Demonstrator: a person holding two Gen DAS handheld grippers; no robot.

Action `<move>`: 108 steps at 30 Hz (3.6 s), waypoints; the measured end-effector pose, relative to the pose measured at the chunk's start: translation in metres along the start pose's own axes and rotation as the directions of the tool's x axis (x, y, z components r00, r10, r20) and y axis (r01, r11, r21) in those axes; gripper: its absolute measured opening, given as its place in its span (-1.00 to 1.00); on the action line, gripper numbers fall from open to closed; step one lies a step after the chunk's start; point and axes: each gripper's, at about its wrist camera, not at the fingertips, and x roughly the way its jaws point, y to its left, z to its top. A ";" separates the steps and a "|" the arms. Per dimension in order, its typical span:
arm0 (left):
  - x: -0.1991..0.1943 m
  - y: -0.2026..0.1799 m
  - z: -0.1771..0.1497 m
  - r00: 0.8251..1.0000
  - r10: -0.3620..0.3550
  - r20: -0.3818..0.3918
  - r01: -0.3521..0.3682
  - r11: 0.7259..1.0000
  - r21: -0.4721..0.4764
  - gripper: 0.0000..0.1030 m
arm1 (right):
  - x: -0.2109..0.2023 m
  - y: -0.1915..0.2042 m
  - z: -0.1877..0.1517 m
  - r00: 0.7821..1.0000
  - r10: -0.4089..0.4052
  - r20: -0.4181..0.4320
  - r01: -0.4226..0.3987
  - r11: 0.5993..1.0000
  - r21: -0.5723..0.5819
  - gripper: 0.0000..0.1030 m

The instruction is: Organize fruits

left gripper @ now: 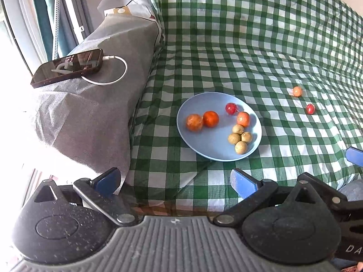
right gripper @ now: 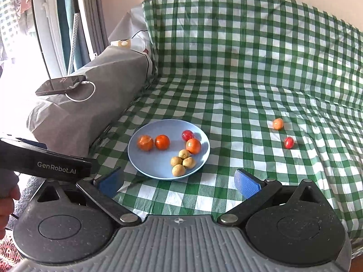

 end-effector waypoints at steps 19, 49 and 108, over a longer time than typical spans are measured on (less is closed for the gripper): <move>0.008 0.002 -0.001 1.000 0.005 -0.023 -0.005 1.000 0.008 0.99 | 0.005 0.008 -0.011 0.999 0.029 -0.032 -0.029 0.999 -0.016 0.98; 0.061 -0.013 0.031 0.982 0.068 -0.174 -0.065 0.998 0.023 1.00 | 0.087 -0.098 -0.018 0.982 -0.171 -0.075 0.183 0.960 0.210 0.98; 0.144 -0.235 0.153 0.965 -0.256 -0.061 0.262 0.909 0.324 -0.29 | 0.168 -0.315 -0.002 0.782 -0.620 0.060 0.543 0.725 0.424 -0.39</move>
